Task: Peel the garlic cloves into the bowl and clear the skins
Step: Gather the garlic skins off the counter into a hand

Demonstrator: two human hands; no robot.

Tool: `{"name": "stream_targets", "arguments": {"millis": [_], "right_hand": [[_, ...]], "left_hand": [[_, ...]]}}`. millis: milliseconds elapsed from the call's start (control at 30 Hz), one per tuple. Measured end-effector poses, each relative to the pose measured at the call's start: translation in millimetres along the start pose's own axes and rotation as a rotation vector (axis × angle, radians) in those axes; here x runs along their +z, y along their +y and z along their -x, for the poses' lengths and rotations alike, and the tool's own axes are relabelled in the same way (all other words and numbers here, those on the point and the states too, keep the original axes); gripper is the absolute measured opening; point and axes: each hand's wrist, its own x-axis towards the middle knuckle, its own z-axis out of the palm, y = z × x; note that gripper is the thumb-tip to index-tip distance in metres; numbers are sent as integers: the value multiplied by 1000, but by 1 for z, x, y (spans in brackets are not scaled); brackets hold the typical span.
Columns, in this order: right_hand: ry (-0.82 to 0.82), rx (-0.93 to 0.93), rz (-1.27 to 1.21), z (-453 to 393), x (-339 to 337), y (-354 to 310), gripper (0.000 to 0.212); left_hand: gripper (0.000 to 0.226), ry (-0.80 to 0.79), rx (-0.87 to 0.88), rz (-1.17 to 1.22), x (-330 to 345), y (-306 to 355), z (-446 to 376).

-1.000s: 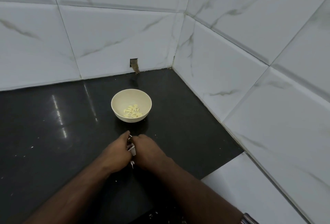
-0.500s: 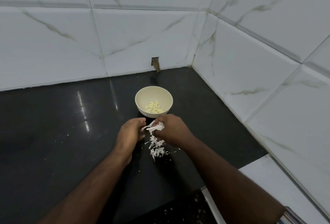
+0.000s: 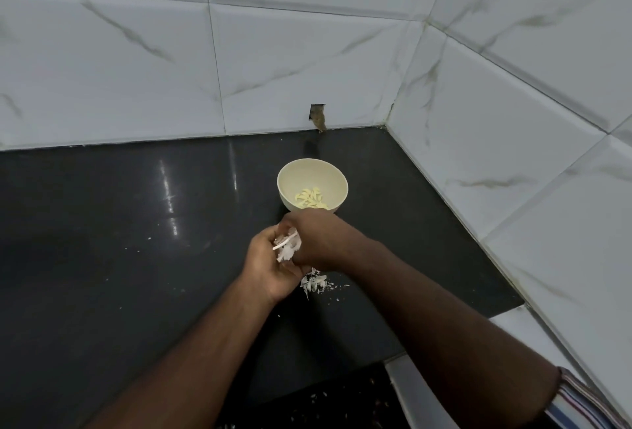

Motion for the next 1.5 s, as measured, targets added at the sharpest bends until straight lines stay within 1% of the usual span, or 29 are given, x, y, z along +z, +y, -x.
{"name": "stream_targets", "arguments": {"millis": [133,167,333,433,500,567,633,667,700,733,800,833,867,900,933,1000,1100,1200,1267,1367,1433,1500], "right_hand": [[-78,11,-13,3,-15,0,52],[-82,13,-5,4,-19,0,54],[-44,-15,19,5,-24,-3,36],[-35,-28,2,5,-21,0,29],[29,-26,-86,6,-23,4,28],[154,26,-260,10,-24,15,28],[313,101,-368,17,-16,33,30],[356,145,-364,22,-7,45,32],[350,190,-337,29,7,57,38],[299,236,-303,38,25,66,48],[156,286,-253,59,64,77,82],[110,278,-229,68,84,79,100],[93,258,-175,75,102,76,114],[100,236,-95,77,118,72,121],[119,224,-24,76,129,66,124],[173,238,27,63,138,54,122],[259,264,14,30,135,55,116],[264,246,-10,0,128,64,105],[254,158,-16,-14,127,64,89],[269,22,-50,-19,128,61,54],[260,-16,-81,-11,129,65,42],[268,-61,-78,5,133,70,36]], "left_hand": [[30,6,-1,40,-9,-3,-6],[31,11,-2,49,-10,-4,-8],[29,34,0,39,-10,-6,-14],[35,8,1,40,-9,-7,-12],[39,-34,-18,45,-9,-5,-10],[34,-69,-37,59,-12,-2,-11],[33,-47,-36,99,-14,3,-12],[34,-37,-30,115,-16,5,-14],[35,-29,-23,127,-19,7,-14],[36,-16,-16,135,-21,8,-14],[36,20,-5,140,-25,11,-10],[34,38,-3,143,-27,14,-10],[31,60,-1,149,-29,16,-10],[30,77,5,161,-32,18,-9],[30,90,14,178,-33,20,-8],[30,107,20,211,-37,22,-8],[29,117,29,219,-40,21,-7],[28,120,34,205,-43,21,-5],[28,123,40,206,-45,21,-3],[27,119,40,205,-43,19,-2],[27,116,31,197,-39,16,-3],[27,116,19,200,-35,14,-4]]}}
